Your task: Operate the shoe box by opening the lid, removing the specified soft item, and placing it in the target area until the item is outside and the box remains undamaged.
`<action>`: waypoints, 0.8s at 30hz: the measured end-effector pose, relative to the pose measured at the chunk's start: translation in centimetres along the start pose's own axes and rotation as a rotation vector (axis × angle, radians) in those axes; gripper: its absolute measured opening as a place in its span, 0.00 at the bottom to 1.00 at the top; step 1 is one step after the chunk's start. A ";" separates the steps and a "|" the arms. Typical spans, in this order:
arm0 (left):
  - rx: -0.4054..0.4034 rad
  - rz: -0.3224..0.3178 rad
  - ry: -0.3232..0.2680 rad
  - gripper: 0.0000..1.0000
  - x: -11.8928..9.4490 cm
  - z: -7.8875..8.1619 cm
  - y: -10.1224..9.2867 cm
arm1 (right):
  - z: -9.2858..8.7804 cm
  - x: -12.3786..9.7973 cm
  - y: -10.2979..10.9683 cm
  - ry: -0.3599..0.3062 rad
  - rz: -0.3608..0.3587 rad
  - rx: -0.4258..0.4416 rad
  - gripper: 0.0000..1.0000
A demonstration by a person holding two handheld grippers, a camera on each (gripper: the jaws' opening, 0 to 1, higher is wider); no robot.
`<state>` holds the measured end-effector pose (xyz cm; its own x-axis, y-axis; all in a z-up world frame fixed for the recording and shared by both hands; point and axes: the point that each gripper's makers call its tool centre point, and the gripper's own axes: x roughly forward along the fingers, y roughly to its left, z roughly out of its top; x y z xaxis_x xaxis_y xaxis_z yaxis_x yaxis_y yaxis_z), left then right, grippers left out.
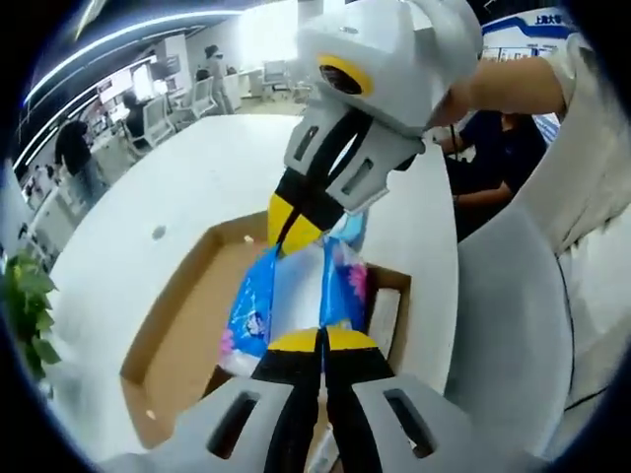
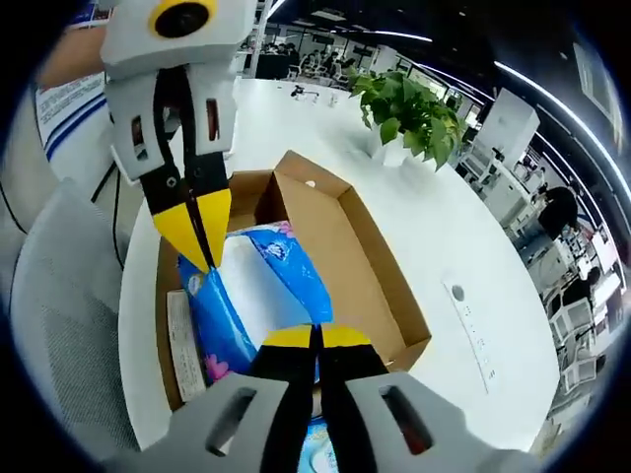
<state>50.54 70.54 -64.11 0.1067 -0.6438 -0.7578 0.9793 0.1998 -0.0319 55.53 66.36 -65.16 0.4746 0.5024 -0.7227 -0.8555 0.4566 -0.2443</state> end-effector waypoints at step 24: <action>0.072 -0.044 -0.004 0.00 1.1 6.7 -4.3 | -2.8 -7.0 -1.5 0.001 -0.037 -0.004 0.00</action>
<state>47.60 64.01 -60.40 0.0639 -0.6536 -0.7541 0.9929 0.1177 -0.0178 52.88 60.14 -61.52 0.5057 0.4847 -0.7137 -0.8382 0.4719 -0.2734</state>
